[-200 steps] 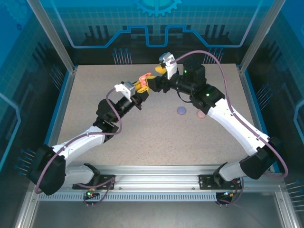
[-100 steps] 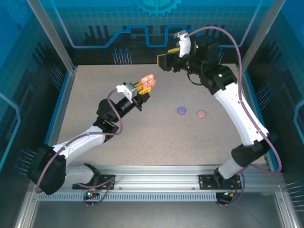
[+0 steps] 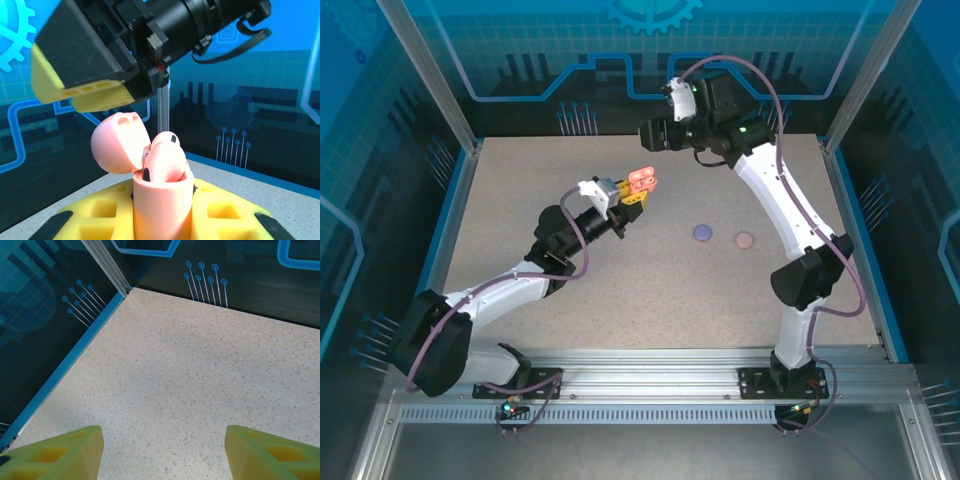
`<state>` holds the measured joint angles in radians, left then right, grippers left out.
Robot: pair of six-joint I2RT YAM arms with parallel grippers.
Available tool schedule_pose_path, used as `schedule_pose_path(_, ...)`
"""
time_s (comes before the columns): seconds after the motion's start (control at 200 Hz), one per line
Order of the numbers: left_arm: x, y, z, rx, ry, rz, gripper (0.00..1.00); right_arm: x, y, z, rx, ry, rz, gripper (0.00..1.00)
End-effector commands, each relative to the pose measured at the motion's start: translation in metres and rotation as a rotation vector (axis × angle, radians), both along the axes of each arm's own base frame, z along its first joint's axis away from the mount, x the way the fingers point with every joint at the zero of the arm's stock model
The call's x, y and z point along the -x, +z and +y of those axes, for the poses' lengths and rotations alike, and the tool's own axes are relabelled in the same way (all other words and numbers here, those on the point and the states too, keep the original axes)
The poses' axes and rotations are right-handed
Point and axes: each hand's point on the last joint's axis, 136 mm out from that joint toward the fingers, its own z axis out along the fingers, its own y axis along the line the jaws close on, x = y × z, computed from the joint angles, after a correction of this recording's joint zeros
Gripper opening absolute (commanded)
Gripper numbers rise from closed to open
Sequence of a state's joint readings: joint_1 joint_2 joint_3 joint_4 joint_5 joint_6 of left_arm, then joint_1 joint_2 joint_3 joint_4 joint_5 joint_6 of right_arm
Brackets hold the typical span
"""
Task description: Insert wireless bluetooth earbuds into charging case
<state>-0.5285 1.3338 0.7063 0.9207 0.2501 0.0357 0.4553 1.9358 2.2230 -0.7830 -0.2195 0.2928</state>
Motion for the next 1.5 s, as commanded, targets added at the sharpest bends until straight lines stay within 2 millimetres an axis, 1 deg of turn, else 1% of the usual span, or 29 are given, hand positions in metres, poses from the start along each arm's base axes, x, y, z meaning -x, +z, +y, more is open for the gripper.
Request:
schedule_pose_path(0.0, 0.005, 0.001, -0.008, 0.0, -0.042, -0.026, 0.0, 0.0, -0.01, 0.0, 0.0, 0.003, 0.083, 0.66)
schedule_pose_path(0.095, 0.003, -0.001, -0.01, -0.001, -0.045, -0.019, 0.0, 0.0, -0.017, 0.006, 0.008, 0.018, 0.113, 0.65)
schedule_pose_path(0.2, 0.001, -0.003, -0.012, 0.001, -0.052, -0.012, 0.0, 0.003, -0.02, 0.011, 0.018, 0.036, 0.122, 0.65)
schedule_pose_path(0.36, -0.002, -0.005, -0.014, 0.003, -0.054, -0.004, 0.0, 0.008, -0.026, 0.015, 0.029, 0.063, 0.142, 0.65)
schedule_pose_path(0.5, -0.005, -0.006, -0.014, 0.006, -0.046, -0.002, 0.0, 0.012, -0.039, 0.017, 0.058, 0.071, 0.171, 0.64)
schedule_pose_path(0.595, -0.006, -0.004, -0.013, 0.008, -0.038, -0.007, 0.0, 0.016, -0.044, 0.019, 0.068, 0.087, 0.183, 0.63)
schedule_pose_path(0.78, -0.008, -0.001, -0.012, 0.006, -0.022, -0.021, 0.0, 0.035, -0.046, 0.026, 0.089, 0.142, 0.193, 0.62)
schedule_pose_path(0.965, -0.011, 0.001, -0.009, 0.011, 0.003, -0.025, 0.0, 0.054, -0.052, 0.026, 0.123, 0.176, 0.21, 0.6)
schedule_pose_path(1.176, -0.016, 0.001, -0.005, 0.013, 0.038, -0.025, 0.0, 0.069, -0.045, 0.015, 0.125, 0.163, 0.19, 0.59)
schedule_pose_path(1.296, -0.018, 0.0, -0.004, 0.018, 0.051, -0.022, 0.0, 0.077, -0.045, 0.009, 0.127, 0.15, 0.188, 0.59)
schedule_pose_path(1.416, -0.018, -0.003, -0.005, 0.017, 0.047, -0.013, 0.0, 0.07, -0.046, -0.006, 0.132, 0.054, 0.167, 0.6)
schedule_pose_path(1.491, -0.019, -0.008, -0.005, 0.016, 0.047, 0.003, 0.0, 0.057, -0.045, -0.028, 0.119, -0.083, 0.162, 0.64)
